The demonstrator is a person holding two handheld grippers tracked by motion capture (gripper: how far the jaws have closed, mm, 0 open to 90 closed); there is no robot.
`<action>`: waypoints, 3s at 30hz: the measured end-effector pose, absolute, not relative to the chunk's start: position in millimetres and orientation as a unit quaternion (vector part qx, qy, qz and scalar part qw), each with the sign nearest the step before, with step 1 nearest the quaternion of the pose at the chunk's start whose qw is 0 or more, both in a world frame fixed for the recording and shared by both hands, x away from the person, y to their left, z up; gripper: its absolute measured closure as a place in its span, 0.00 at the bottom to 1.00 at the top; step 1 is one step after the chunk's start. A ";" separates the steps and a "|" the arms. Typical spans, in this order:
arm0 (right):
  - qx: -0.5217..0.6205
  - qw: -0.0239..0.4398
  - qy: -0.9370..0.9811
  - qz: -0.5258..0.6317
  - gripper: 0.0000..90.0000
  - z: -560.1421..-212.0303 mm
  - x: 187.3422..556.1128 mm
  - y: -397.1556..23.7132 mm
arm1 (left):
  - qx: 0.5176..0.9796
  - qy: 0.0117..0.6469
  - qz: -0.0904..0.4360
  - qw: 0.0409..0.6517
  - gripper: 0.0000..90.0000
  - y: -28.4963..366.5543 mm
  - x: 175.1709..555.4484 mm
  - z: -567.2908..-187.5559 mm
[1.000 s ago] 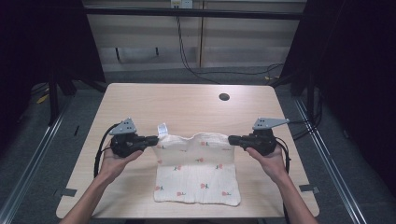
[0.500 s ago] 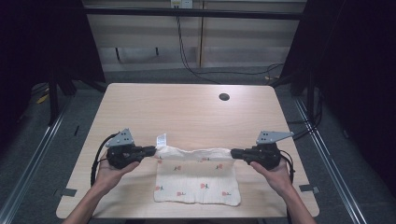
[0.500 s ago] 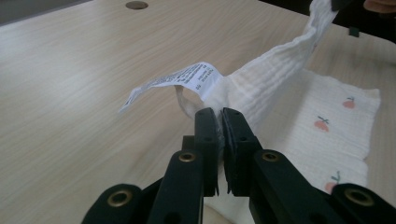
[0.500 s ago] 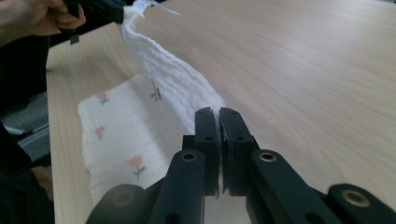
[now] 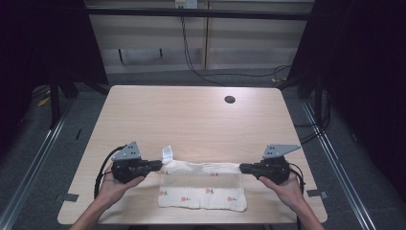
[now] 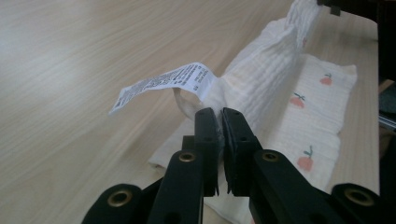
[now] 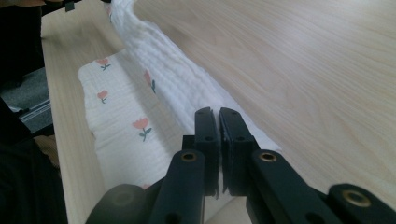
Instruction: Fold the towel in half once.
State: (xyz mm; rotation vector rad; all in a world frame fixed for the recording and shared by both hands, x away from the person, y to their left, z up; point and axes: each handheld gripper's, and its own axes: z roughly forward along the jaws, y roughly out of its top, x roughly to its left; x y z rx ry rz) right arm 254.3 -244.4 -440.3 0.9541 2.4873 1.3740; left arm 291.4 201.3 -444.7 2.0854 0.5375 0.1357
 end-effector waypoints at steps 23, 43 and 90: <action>0.311 0.034 0.860 0.403 0.91 -478.1 227.2 -238.3 | 0.882 0.201 0.028 0.425 0.92 198.7 264.7 -477.7; 0.314 0.022 0.848 0.427 0.81 -470.4 211.4 -242.7 | 0.873 0.203 0.003 0.444 0.74 209.0 252.9 -473.3; 0.413 0.098 0.836 0.346 0.93 -496.3 298.5 -257.5 | 0.892 0.219 0.020 0.396 0.91 142.2 308.7 -500.5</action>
